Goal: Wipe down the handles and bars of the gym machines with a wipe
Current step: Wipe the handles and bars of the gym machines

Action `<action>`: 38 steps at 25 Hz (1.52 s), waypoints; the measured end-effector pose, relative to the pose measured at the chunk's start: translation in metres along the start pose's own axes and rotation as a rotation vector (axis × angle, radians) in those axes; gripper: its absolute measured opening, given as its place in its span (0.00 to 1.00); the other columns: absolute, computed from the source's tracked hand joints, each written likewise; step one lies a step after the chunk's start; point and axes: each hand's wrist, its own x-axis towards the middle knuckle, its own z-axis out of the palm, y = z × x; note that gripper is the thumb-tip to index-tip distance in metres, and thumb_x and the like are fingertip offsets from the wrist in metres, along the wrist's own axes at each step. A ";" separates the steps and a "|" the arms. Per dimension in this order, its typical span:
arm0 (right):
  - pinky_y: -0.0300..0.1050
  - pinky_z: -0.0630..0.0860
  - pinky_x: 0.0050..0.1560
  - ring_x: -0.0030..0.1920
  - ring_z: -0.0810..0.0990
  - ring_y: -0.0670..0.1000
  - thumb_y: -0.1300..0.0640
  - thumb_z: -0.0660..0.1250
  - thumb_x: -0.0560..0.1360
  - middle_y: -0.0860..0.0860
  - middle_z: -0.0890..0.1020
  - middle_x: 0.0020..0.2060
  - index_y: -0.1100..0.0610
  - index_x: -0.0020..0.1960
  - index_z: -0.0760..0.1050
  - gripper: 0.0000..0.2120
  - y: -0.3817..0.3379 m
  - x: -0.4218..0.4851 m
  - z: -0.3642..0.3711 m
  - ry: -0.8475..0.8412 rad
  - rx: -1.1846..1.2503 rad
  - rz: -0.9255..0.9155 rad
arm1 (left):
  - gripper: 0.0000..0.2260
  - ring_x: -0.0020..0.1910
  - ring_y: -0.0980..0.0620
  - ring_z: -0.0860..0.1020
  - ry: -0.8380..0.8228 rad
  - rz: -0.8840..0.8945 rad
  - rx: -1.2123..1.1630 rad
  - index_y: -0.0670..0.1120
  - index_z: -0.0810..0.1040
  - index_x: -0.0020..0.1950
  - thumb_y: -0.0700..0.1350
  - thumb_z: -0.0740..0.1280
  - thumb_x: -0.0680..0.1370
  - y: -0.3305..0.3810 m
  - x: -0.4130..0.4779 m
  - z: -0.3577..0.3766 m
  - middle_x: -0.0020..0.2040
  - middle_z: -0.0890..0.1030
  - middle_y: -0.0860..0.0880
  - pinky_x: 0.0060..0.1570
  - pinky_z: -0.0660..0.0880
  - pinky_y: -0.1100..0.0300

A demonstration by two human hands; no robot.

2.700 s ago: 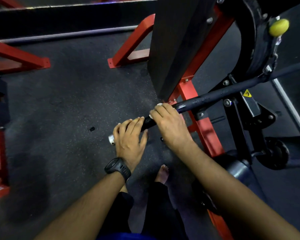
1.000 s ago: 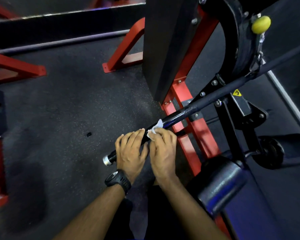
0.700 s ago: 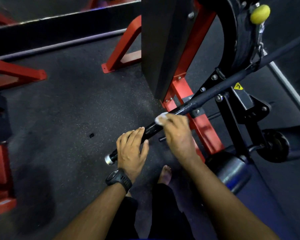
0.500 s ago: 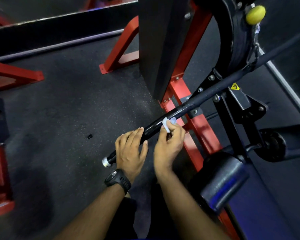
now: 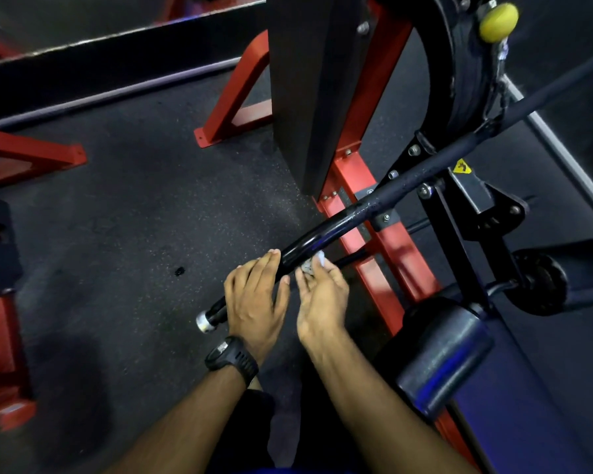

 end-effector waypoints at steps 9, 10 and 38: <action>0.37 0.75 0.46 0.37 0.76 0.44 0.63 0.64 0.80 0.50 0.78 0.37 0.56 0.44 0.74 0.06 -0.008 0.017 0.011 0.107 -0.056 -0.250 | 0.19 0.60 0.51 0.72 0.002 -0.021 0.033 0.46 0.74 0.69 0.51 0.59 0.80 -0.002 0.012 -0.002 0.63 0.79 0.50 0.62 0.66 0.50; 0.39 0.75 0.47 0.37 0.76 0.44 0.62 0.65 0.79 0.51 0.78 0.39 0.55 0.45 0.74 0.05 -0.006 0.018 0.010 0.115 -0.139 -0.283 | 0.19 0.60 0.51 0.72 0.004 -0.024 0.035 0.46 0.74 0.69 0.51 0.58 0.81 -0.001 0.012 -0.002 0.63 0.79 0.51 0.62 0.66 0.50; 0.47 0.75 0.53 0.53 0.80 0.57 0.67 0.61 0.73 0.54 0.82 0.50 0.54 0.55 0.79 0.16 -0.138 0.073 0.059 -0.808 -2.368 -0.992 | 0.18 0.59 0.52 0.73 0.028 -0.032 0.041 0.47 0.77 0.66 0.53 0.59 0.80 0.024 0.014 0.015 0.59 0.81 0.52 0.62 0.65 0.51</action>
